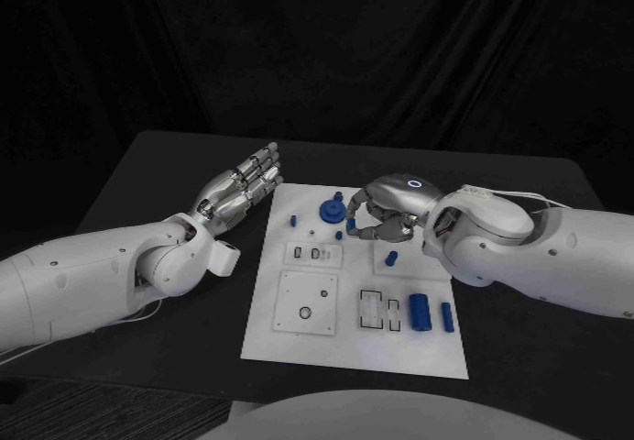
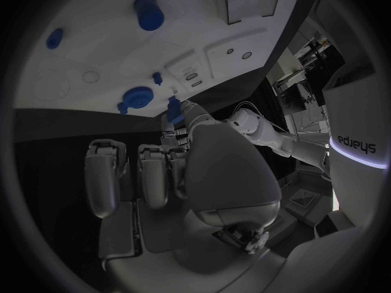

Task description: Assemble the parts on the task board

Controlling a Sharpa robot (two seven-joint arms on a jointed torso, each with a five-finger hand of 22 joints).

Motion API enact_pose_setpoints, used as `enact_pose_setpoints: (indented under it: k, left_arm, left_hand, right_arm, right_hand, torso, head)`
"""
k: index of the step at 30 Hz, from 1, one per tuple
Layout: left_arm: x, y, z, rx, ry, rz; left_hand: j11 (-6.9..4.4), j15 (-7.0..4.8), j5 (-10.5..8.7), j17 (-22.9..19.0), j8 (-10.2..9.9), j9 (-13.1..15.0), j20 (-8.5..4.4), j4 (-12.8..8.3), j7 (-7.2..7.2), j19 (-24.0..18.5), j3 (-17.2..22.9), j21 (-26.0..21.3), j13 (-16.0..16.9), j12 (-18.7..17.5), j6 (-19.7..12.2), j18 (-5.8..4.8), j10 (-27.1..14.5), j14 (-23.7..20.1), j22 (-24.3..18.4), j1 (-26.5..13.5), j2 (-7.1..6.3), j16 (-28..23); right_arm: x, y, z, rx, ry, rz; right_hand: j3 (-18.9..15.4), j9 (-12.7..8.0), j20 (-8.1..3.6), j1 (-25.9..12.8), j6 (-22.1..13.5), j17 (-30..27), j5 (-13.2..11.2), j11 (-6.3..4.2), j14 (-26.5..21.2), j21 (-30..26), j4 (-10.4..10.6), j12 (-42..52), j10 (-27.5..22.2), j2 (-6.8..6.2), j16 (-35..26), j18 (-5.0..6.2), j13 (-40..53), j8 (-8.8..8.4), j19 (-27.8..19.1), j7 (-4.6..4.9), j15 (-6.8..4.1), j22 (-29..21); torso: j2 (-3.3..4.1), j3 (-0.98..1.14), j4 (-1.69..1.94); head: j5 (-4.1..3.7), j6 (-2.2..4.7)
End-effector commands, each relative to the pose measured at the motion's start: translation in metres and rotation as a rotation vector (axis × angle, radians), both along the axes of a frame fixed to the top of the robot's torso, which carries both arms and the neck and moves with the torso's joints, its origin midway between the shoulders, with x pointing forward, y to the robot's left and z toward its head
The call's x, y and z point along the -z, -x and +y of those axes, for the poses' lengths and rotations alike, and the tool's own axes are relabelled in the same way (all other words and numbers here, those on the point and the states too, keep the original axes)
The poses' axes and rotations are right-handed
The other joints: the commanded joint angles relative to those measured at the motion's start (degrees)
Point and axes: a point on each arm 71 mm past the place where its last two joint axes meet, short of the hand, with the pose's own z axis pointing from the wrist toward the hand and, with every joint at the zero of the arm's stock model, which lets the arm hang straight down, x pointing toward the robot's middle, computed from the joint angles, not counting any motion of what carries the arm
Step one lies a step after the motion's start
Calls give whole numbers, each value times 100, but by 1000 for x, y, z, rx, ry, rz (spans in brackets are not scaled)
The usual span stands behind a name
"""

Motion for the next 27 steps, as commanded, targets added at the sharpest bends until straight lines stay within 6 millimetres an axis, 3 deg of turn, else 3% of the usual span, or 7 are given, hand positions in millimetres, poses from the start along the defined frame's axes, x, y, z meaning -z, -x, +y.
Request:
enact_pose_setpoints:
  k: [1,8,16,27]
  left_arm:
    - [-1,1,-2,8,10,-10]
    - [-1,1,-3,13,11,-8]
    - [-1,1,-5,17,13,-8]
    - [-1,1,-6,21,15,-6]
  left_hand:
    - [-1,19,17,-5,27,8,26,-27,45,5,21,-19,-7,-38,4,45,10,-2,-9,32,-11,-21]
    - [-1,19,17,-5,27,8,26,-27,45,5,21,-19,-7,-38,4,45,10,-2,-9,32,-11,-21]
    - [-2,19,25,-5,27,8,26,-33,47,5,29,-19,-7,-38,6,48,10,-2,-9,33,-6,-21]
    - [-2,19,25,-5,27,8,26,-33,47,5,29,-19,-7,-38,6,48,10,-2,-9,33,-6,-21]
  right_arm:
    - [12,-1,5,12,44,43]
    - [31,-1,23,-7,69,85]
    - [38,-2,28,-4,84,101]
    - [41,-3,31,-7,109,120]
  right_hand:
    - [-17,123,31,-4,135,1509,-15,49,616,-37,-36,15,597,-26,15,43,1510,6,282,-91,46,1329]
    - [-17,123,41,6,141,1509,0,69,616,-58,-59,15,597,-45,15,48,1510,1,271,-76,60,1321]
    - [-15,119,53,11,140,1509,25,89,616,-64,-78,15,597,-58,15,49,1510,-11,268,-60,76,1319]
    - [-16,106,73,-6,110,1509,50,116,616,-81,-89,15,597,-71,15,53,1510,-47,259,-31,101,1313]
  torso:
    - [2,3,5]
    - [3,0,-5]
    - [-4,-6,-25]
    - [-8,0,-6]
  head:
    - [18,-7]
    - [20,-25]
    - [18,-62]
    - [-17,-64]
